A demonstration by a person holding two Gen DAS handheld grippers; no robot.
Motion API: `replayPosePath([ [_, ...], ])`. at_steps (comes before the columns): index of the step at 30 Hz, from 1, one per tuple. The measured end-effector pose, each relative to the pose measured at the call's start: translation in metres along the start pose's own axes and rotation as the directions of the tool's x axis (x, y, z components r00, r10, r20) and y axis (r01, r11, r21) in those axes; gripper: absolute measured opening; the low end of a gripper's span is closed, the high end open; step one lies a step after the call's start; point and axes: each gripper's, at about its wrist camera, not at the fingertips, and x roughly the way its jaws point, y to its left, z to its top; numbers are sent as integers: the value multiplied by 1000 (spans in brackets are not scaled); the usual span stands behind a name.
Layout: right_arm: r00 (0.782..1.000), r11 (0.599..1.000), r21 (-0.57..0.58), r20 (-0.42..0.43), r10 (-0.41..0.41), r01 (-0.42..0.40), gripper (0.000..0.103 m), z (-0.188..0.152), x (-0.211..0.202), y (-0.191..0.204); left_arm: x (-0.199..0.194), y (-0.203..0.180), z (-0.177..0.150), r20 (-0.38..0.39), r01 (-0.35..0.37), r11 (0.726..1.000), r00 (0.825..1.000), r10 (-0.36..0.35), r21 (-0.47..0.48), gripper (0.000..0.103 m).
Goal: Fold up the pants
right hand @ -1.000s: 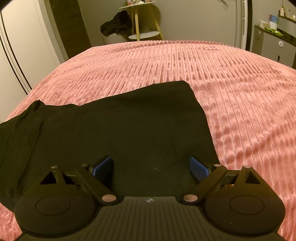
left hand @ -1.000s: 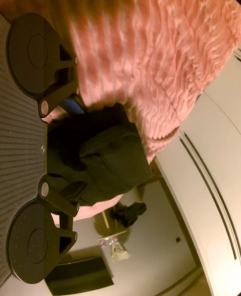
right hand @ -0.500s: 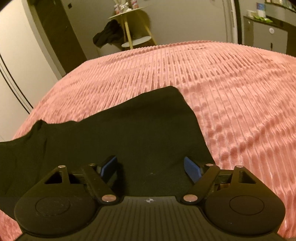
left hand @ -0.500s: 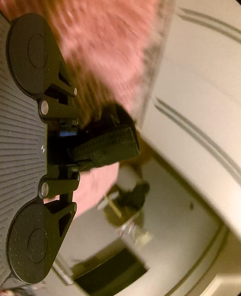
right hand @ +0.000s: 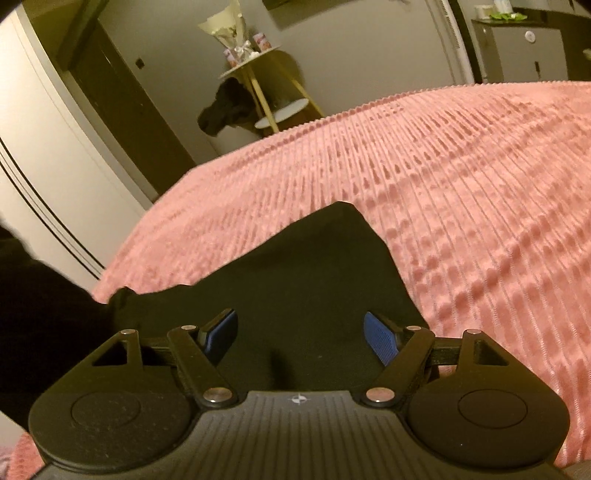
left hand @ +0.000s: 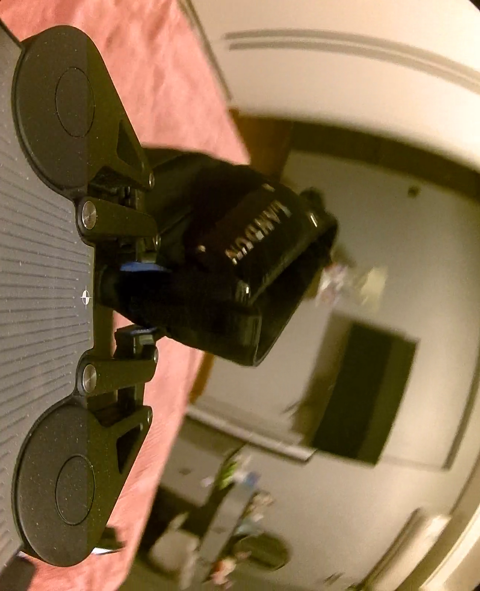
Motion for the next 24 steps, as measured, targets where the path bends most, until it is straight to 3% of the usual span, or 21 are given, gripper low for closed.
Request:
replayPosePath([
  [1, 1000, 1000, 6, 2, 14, -14, 77, 0, -2, -1, 6, -12, -8, -21, 20, 1000, 1000, -19, 18, 38],
  [2, 1000, 999, 15, 4, 30, -30, 77, 0, -4, -2, 15, -24, -16, -47, 36, 998, 998, -34, 46, 50],
  [3, 999, 999, 26, 3, 42, -42, 77, 0, -4, -3, 23, -36, -23, -74, 52, 997, 996, -48, 65, 75],
  [5, 999, 997, 52, -5, 54, -53, 77, 0, -5, -6, 34, -49, -37, -132, 97, 994, 987, -90, 44, 91],
  [7, 997, 993, 93, -21, 75, -73, 77, 1, -3, -12, 39, -47, -44, -154, 107, 994, 982, -107, -13, 92],
  [9, 993, 986, 127, -45, 112, -105, 77, 1, -1, -16, 38, -33, -49, -161, 67, 995, 984, -77, -69, 96],
  [11, 987, 981, 142, -75, 143, -132, 77, 0, 3, -17, 35, -10, -50, -158, -58, 993, 986, 42, -101, 96],
  [12, 981, 978, 146, -103, 164, -148, 78, 0, 8, -16, 35, 4, -50, -163, -145, 983, 979, 125, -112, 96],
  [14, 972, 977, 147, -152, 180, -158, 84, 0, 18, -13, 35, 36, -54, -192, -327, 933, 936, 297, -151, 96],
  [16, 965, 979, 131, -187, 182, -159, 92, 1, 27, -10, 35, 67, -62, -242, -429, 877, 894, 378, -216, 96],
  [21, 947, 979, 84, -249, 200, -185, 92, 9, 47, 3, 48, 124, -86, -406, -505, 758, 847, 343, -412, 96],
  [22, 944, 979, 78, -262, 202, -188, 92, 10, 53, 5, 51, 128, -89, -420, -520, 743, 838, 349, -422, 96],
  [24, 939, 980, 53, -281, 199, -192, 94, 13, 61, 11, 53, 126, -96, -432, -531, 739, 830, 354, -415, 98],
])
